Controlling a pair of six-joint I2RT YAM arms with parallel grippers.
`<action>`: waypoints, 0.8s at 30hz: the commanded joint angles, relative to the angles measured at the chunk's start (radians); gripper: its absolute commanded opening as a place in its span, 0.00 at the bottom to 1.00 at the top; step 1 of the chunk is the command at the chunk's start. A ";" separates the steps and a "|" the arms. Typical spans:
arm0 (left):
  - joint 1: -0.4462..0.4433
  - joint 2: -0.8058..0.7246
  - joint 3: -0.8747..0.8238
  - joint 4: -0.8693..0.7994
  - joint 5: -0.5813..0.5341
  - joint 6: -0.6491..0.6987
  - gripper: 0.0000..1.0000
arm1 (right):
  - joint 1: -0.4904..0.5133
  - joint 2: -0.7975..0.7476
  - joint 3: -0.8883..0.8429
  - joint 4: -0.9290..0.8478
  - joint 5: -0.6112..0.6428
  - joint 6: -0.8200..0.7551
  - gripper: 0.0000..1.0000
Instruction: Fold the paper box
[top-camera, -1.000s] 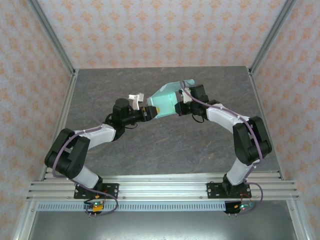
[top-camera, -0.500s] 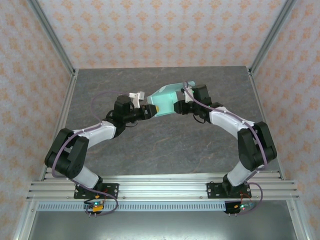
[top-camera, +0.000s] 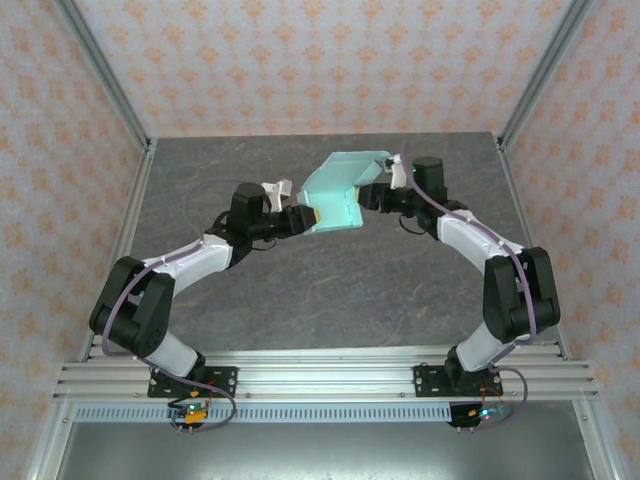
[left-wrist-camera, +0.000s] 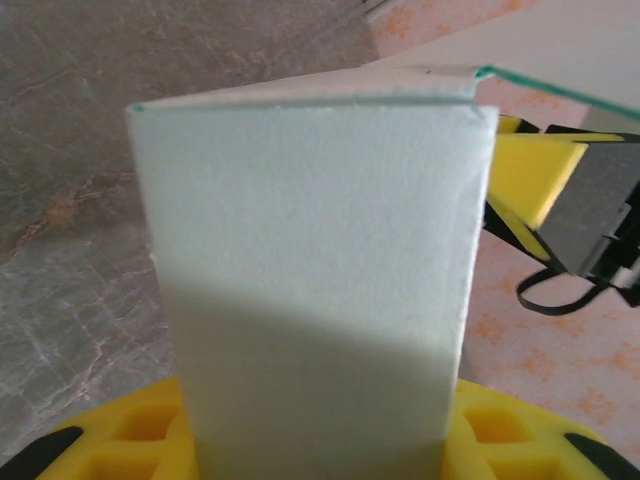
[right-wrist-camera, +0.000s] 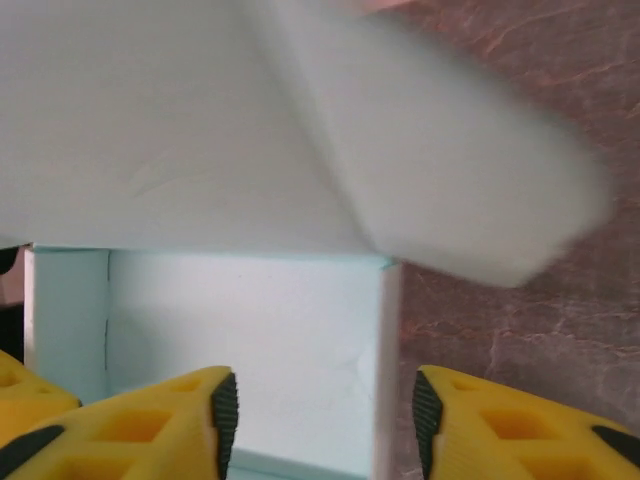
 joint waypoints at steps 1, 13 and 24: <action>0.029 0.002 0.056 -0.027 0.086 -0.102 0.25 | -0.076 0.007 -0.005 0.088 -0.098 0.216 0.57; 0.049 0.016 0.111 0.086 0.199 -0.316 0.26 | -0.090 0.130 -0.294 1.006 -0.107 1.136 0.76; 0.049 0.039 0.114 0.179 0.184 -0.436 0.27 | -0.005 0.223 -0.256 1.305 0.019 1.452 0.82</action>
